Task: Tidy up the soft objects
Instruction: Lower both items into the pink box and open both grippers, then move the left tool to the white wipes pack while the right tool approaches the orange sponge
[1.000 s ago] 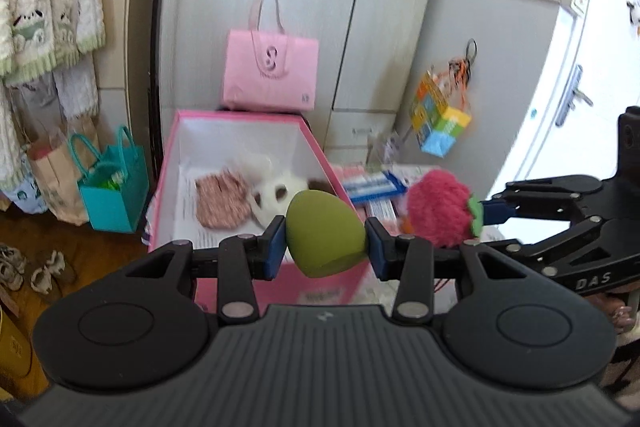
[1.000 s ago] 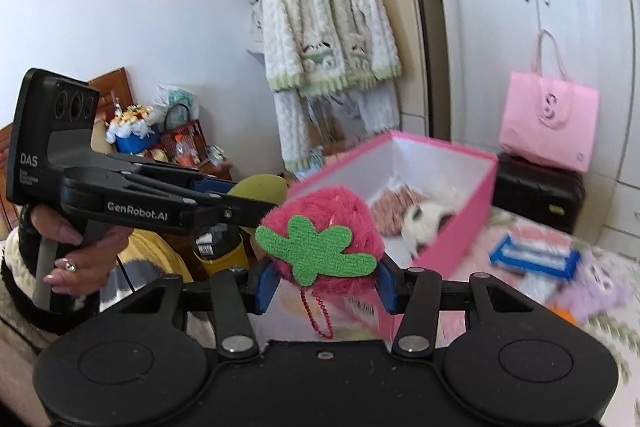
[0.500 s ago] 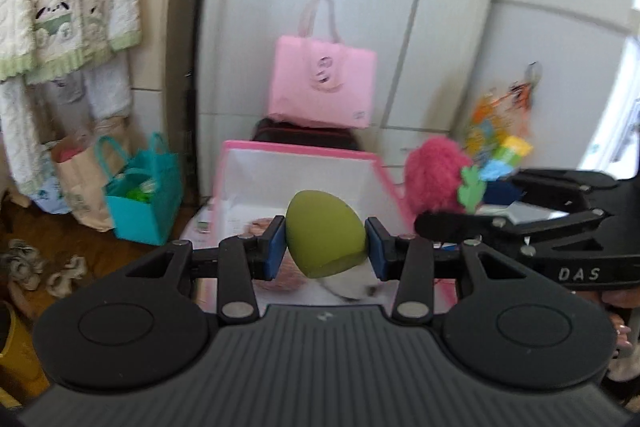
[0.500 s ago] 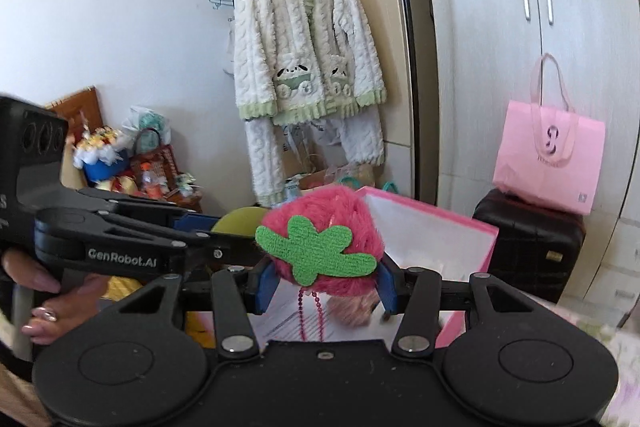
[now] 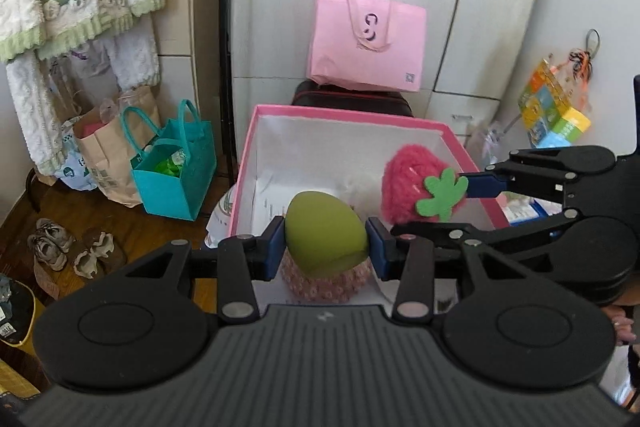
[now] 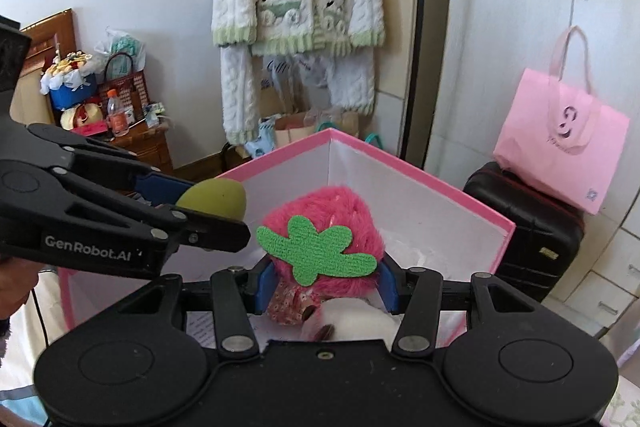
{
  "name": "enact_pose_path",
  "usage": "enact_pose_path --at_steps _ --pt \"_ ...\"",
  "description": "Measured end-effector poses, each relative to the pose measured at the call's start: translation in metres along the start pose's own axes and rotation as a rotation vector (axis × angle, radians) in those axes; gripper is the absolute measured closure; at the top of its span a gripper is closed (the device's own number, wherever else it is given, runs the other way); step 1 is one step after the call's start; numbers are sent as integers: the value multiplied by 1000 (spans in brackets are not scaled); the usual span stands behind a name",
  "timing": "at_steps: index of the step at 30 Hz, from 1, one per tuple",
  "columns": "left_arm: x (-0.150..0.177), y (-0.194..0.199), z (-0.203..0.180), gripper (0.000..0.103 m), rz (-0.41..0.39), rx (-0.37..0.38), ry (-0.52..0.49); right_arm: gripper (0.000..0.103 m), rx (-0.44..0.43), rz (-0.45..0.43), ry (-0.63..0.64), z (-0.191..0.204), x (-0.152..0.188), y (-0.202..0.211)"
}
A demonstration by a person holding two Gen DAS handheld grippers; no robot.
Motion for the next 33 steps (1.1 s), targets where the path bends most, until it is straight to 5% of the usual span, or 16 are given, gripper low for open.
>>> enact_pose_path --at_steps 5,8,14,22,33 --pt "-4 4 -3 38 -21 -26 18 34 0 -34 -69 -17 1 -1" --pt "-1 19 -10 35 -47 -25 6 31 -58 -90 -156 -27 8 28" --pt "6 52 -34 34 -40 48 -26 30 7 -146 -158 -37 21 100" --pt "14 106 -83 34 -31 242 -105 29 103 -137 -224 -53 46 186" --pt "44 118 -149 34 -2 358 -194 29 180 -87 -271 -65 106 235"
Point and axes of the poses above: each gripper's, at about its wrist camera, not at the fingertips, and y roughly against the way its jaws point, z to its left, x to its underside, the point moved 5 cm from there along -y, roughly the way its jaws point, and after that the axes turned 6 degrees about y, right-handed, at the moved point
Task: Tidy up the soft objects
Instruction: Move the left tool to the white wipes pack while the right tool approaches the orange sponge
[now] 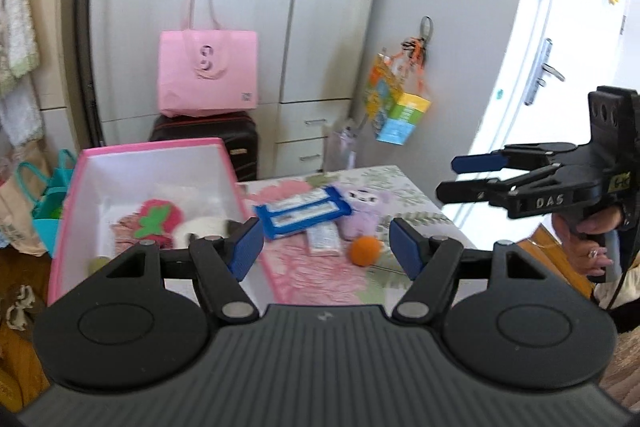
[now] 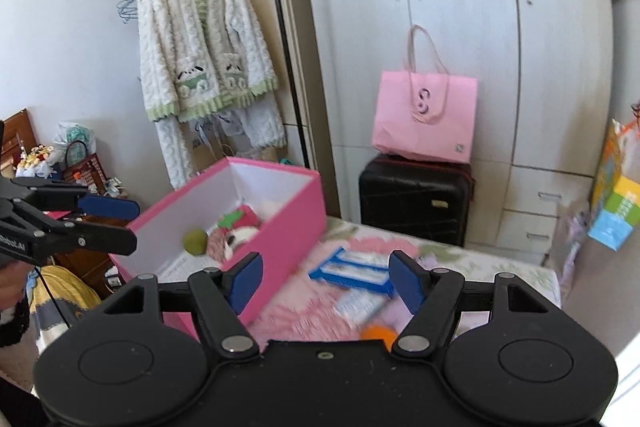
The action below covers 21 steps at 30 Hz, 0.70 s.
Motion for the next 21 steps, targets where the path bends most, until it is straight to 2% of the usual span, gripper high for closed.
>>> enact_pose_path --at_steps 6,12,16,21 --pt "9 -36 -21 36 37 0 -16 29 5 34 24 -9 26 0" --pt "19 -74 -33 36 75 -38 3 29 -13 55 30 -16 53 -12" --pt "27 -107 -36 38 91 -66 52 29 -24 73 17 -21 73 -37" --pt "37 -146 -34 41 114 -91 75 29 39 98 43 -22 98 -75"
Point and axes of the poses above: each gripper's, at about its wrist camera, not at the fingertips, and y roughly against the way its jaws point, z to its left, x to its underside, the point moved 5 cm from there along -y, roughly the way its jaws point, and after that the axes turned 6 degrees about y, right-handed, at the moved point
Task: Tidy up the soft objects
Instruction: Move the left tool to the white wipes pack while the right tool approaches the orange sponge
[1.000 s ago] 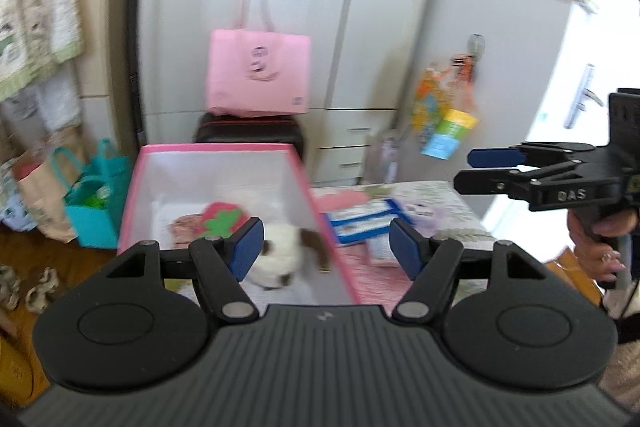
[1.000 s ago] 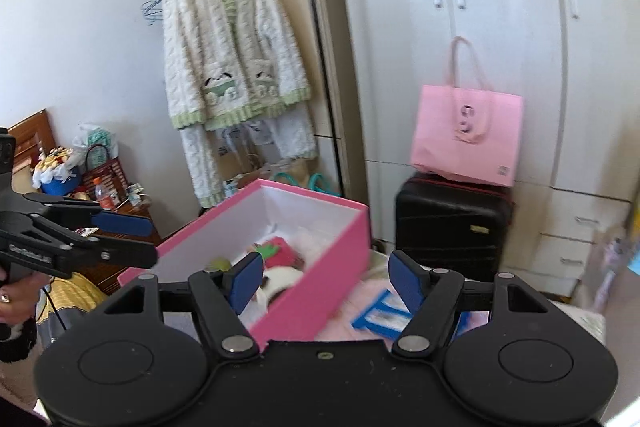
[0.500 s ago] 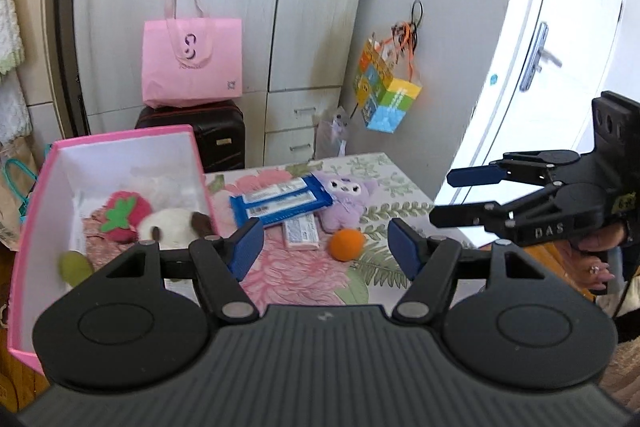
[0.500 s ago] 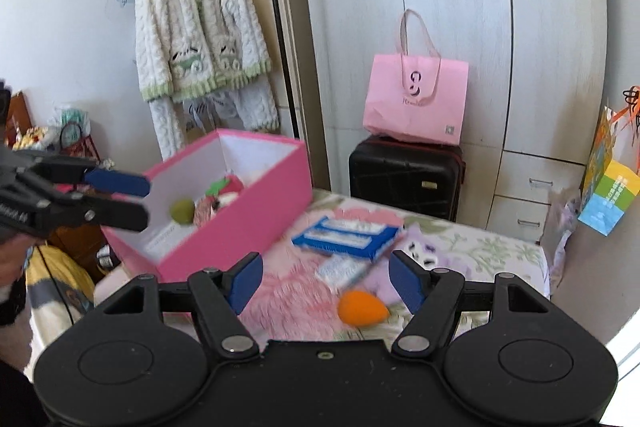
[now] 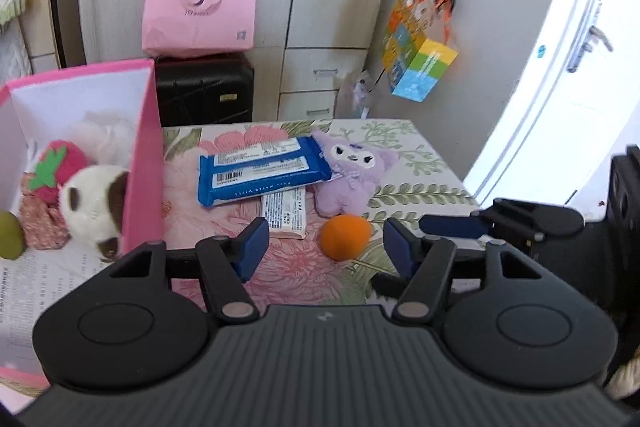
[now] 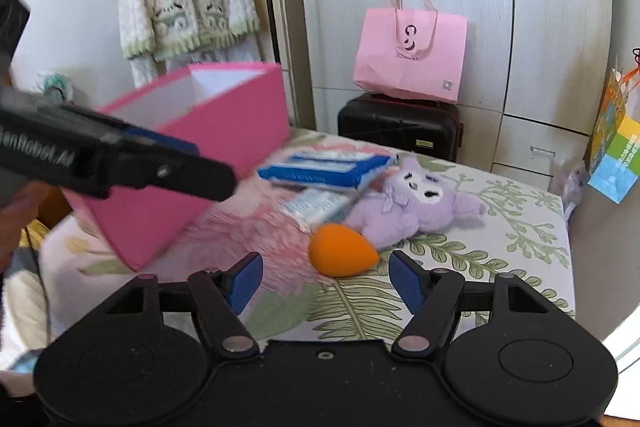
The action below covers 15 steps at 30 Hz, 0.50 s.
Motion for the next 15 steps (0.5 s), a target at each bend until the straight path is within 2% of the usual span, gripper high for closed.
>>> enact_pose_path --at_steps 6,12,15 --pt "-2 -40 4 47 -36 -97 4 29 50 -15 12 2 6 -28" --pt "-2 -75 11 49 -3 -108 57 29 94 -25 -44 -5 5 -47" --pt "1 -88 16 49 7 -125 78 30 85 -19 -59 -6 5 -52"
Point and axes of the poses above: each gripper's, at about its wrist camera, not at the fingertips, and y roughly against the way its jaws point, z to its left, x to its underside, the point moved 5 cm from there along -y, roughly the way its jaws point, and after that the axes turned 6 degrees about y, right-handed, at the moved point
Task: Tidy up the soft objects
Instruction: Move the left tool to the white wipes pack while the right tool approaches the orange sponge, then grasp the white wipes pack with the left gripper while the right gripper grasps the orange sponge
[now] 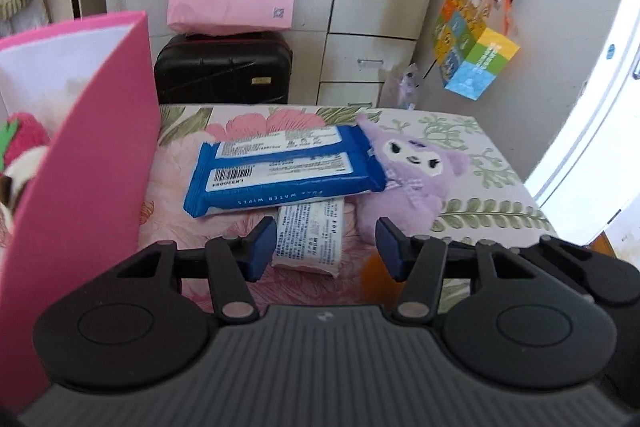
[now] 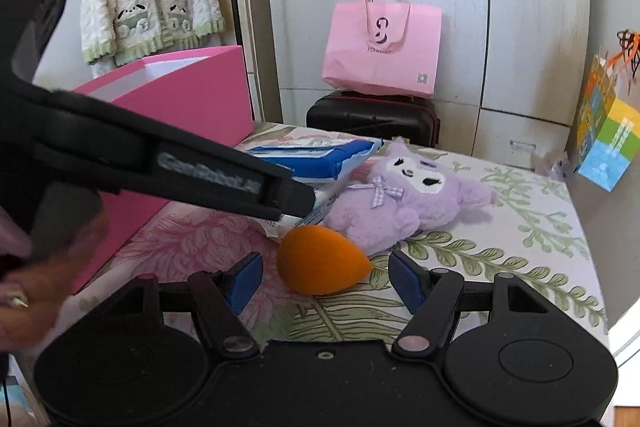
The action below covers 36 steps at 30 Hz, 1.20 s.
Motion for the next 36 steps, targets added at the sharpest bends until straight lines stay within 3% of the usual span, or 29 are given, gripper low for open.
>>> enact_pose_path --at_steps 7,12,18,20,28,36 --pt "5 -21 7 49 17 -24 28 30 36 -1 -23 2 1 -12" --pt "3 -25 9 50 -17 -17 49 44 47 4 -25 2 3 -18" --pt "5 -30 4 50 -60 -36 -7 46 62 -6 -27 5 7 -17" --pt "6 -30 4 62 -72 -58 -23 47 66 -8 -34 6 7 -15" --pt "14 -19 0 64 -82 -75 -45 48 120 -19 -40 11 11 -6" --pt "36 8 0 64 -40 2 -22 48 234 -4 15 18 25 13"
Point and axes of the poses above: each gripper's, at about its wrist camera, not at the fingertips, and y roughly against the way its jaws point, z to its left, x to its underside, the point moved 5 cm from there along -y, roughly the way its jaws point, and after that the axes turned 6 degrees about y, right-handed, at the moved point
